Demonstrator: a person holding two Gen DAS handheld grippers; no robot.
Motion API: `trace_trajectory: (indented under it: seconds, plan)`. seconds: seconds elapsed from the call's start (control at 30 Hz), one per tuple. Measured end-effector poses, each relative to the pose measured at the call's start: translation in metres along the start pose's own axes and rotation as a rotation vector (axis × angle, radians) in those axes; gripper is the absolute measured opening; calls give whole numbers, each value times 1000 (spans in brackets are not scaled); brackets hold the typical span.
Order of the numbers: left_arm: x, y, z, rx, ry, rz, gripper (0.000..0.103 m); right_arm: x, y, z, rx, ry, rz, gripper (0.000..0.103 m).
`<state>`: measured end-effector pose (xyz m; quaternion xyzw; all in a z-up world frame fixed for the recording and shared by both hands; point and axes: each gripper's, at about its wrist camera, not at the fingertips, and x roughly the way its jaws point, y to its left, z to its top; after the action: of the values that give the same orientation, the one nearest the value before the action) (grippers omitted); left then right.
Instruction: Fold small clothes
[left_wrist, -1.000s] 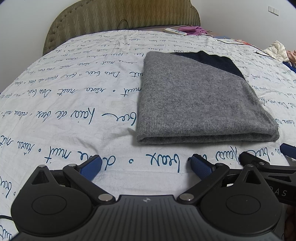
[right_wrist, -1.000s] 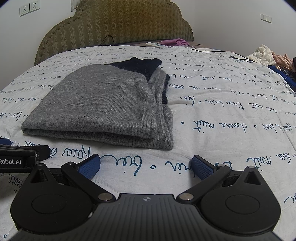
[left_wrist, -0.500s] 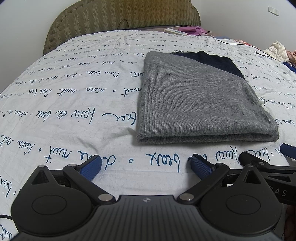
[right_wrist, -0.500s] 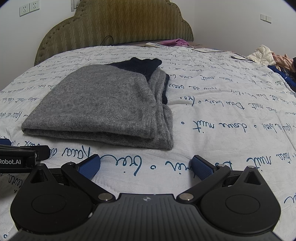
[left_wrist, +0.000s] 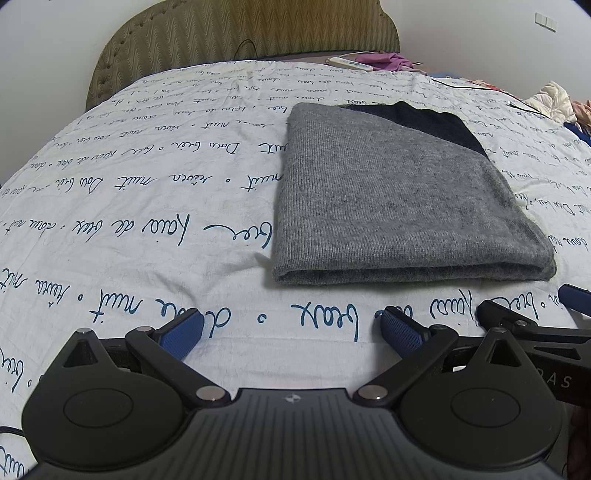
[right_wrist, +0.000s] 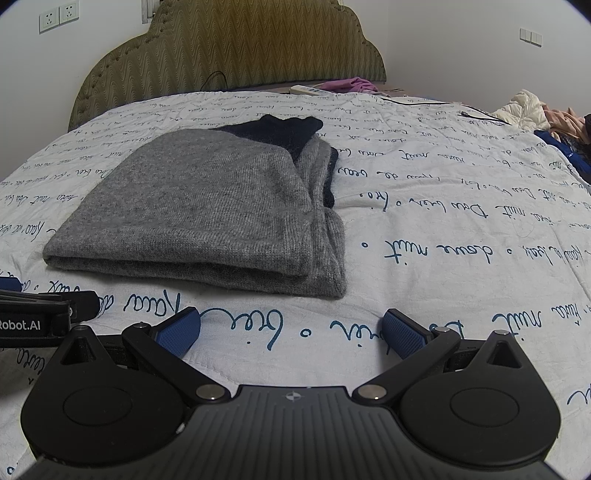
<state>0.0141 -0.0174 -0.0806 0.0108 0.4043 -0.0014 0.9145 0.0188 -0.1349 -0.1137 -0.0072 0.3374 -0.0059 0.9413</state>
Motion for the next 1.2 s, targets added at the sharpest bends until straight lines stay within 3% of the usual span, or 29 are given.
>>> trace_trajectory:
  seconds: [1.2]
  plan:
    - [-1,2,-1,-12,-1,-11,103,0,1,0,1,-1,-1,103]
